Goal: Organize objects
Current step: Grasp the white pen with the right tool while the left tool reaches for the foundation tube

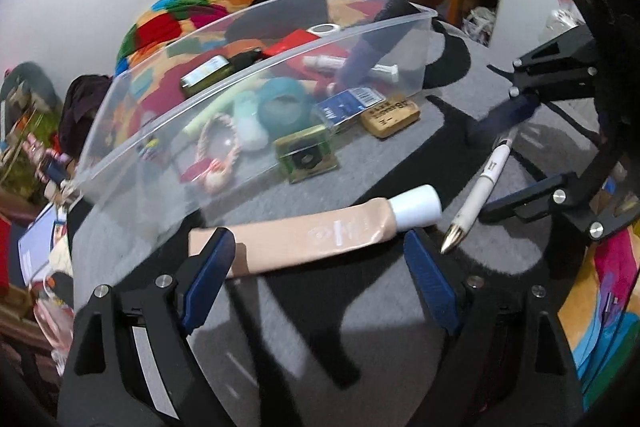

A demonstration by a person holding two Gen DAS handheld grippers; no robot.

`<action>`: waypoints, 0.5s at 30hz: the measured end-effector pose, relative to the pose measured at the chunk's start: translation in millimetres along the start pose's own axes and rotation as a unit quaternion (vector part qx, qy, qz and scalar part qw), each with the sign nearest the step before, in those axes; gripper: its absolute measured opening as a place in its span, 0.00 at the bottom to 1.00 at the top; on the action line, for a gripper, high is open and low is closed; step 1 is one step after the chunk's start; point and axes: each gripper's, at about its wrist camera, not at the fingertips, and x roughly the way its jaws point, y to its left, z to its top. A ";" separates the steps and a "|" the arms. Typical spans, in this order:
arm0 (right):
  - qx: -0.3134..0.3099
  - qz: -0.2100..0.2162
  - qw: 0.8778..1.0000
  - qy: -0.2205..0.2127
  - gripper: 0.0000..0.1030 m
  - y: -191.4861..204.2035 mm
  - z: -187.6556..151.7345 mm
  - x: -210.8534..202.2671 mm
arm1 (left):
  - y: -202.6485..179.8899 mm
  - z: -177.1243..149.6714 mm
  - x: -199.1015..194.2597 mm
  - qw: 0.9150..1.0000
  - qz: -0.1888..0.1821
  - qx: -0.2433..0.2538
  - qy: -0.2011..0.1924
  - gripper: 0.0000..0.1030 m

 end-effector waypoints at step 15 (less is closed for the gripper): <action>0.060 -0.013 0.998 -0.005 0.10 -3.3 -36.6 -25.5 | -0.8 21.2 15.8 0.996 -0.079 -0.038 0.011 0.47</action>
